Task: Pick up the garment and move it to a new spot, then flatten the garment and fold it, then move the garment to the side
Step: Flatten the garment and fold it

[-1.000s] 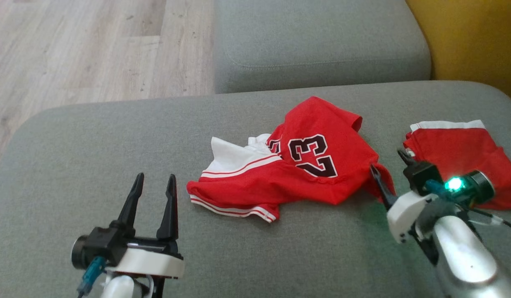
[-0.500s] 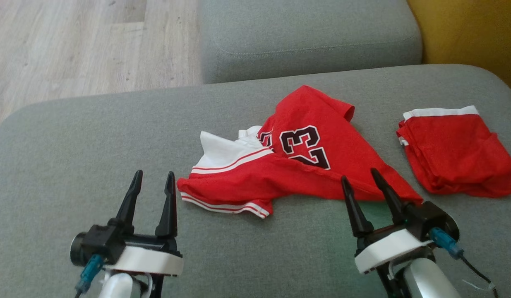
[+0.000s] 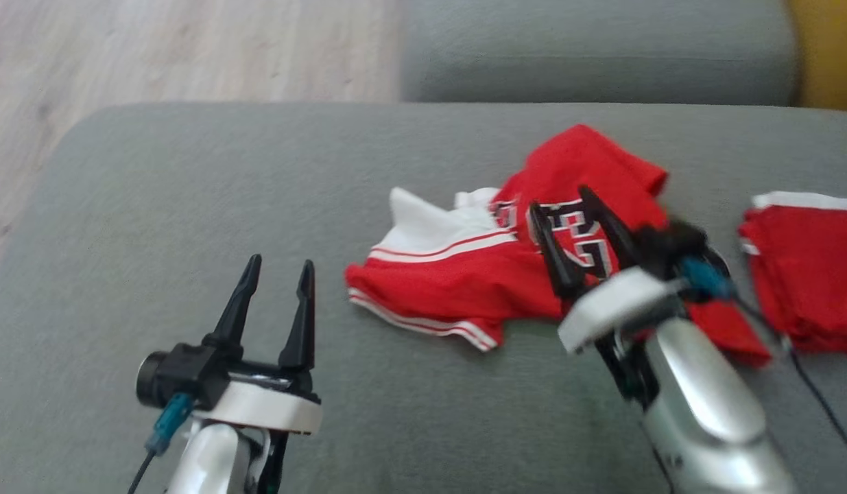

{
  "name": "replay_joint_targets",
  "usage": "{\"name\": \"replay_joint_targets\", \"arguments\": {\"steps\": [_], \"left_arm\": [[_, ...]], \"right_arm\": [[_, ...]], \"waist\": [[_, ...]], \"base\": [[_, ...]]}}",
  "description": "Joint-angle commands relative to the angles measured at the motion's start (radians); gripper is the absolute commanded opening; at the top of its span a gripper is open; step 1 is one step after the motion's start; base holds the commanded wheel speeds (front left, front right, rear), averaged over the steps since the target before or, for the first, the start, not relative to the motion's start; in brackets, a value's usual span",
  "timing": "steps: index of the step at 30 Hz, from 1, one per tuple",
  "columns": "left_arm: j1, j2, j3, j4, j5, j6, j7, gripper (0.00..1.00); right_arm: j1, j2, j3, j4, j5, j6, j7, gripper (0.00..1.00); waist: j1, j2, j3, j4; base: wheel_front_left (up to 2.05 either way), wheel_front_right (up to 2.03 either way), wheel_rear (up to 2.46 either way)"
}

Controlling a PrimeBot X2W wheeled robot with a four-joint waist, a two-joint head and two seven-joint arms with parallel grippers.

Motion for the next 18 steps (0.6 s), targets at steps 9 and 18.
{"name": "replay_joint_targets", "arguments": {"steps": [9,18], "left_arm": [[-0.086,0.000,-0.036,-0.004,-0.022,-0.005,-0.008,1.00],[-0.103,-0.001,-0.084,0.005,-0.056,-0.006,-0.008,1.00]], "right_arm": [[-0.259,-0.063,0.134,0.284,0.127,-0.001,0.217,1.00],[-0.382,-0.130,0.301,0.482,0.195,-0.001,0.233,1.00]], "waist": [[-0.0001,0.0000,0.075,0.188],[-0.0001,0.0000,0.109,0.300]], "base": [[0.00,0.00,0.00],[0.00,0.00,0.00]]}}
